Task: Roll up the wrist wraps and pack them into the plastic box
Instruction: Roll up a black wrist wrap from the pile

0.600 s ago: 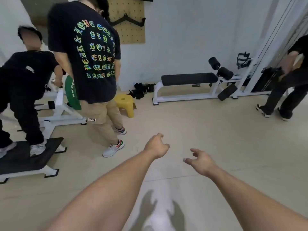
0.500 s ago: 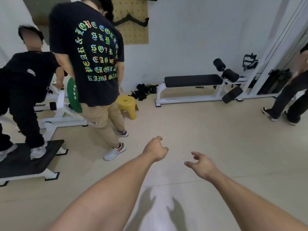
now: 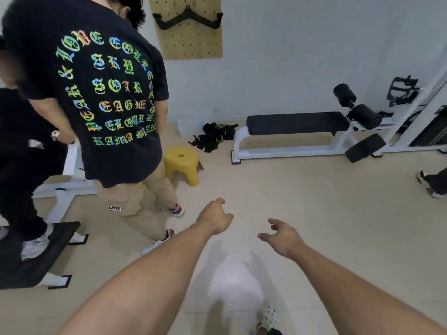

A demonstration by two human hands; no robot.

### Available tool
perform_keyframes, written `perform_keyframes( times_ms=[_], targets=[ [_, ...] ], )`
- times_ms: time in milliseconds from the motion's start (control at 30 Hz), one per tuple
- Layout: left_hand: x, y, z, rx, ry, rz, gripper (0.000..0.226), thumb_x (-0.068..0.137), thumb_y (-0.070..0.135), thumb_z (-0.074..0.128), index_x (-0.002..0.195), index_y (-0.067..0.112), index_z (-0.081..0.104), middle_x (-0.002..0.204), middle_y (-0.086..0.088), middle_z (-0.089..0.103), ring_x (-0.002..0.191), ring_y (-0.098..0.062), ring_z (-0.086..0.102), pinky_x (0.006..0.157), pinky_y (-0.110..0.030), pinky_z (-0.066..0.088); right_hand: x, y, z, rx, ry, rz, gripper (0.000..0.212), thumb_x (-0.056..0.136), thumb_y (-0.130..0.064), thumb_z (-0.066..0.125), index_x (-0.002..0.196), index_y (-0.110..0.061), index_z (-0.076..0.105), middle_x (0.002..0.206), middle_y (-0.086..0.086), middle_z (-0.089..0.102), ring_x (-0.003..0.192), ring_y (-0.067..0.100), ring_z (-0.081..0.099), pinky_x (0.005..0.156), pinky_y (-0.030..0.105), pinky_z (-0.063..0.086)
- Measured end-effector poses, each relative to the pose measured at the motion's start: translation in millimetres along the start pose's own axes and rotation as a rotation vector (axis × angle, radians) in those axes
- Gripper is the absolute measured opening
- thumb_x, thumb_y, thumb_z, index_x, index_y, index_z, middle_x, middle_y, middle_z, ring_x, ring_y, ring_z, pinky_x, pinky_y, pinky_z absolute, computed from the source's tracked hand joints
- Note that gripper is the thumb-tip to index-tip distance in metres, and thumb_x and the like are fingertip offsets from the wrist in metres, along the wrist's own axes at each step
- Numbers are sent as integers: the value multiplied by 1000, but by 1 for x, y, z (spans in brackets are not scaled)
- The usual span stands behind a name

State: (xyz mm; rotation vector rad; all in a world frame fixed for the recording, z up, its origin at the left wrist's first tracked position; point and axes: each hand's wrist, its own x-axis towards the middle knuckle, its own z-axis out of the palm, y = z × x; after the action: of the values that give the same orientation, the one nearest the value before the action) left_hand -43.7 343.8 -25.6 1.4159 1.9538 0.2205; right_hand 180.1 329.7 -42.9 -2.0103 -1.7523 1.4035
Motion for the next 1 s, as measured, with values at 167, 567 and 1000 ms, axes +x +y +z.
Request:
perform_keyframes(
  times_ms=[167, 567, 1000],
  targets=[
    [86, 37, -17, -57, -3, -65, 63, 100, 32, 62, 155, 15, 38, 157, -8, 44, 139, -27, 47, 106, -33, 43, 96, -28, -57, -74, -71, 3, 77, 93, -45, 71, 158, -20, 38, 157, 0, 48, 138, 20, 50, 107, 30, 43],
    [320, 32, -98, -147, -14, -191, 64, 100, 34, 62, 156, 16, 37, 157, -9, 44, 140, -27, 47, 106, -31, 43, 342, -172, -80, -228, -171, -78, 77, 94, -45, 69, 157, -13, 39, 161, 2, 43, 146, 21, 43, 115, 30, 35],
    [555, 31, -229, -146, -30, -273, 66, 101, 35, 60, 159, 18, 34, 152, -7, 51, 134, -28, 53, 94, -27, 42, 576, -358, -94, -262, -254, -116, 76, 95, -43, 68, 158, -13, 37, 147, 7, 59, 138, 23, 52, 109, 30, 40]
  ],
)
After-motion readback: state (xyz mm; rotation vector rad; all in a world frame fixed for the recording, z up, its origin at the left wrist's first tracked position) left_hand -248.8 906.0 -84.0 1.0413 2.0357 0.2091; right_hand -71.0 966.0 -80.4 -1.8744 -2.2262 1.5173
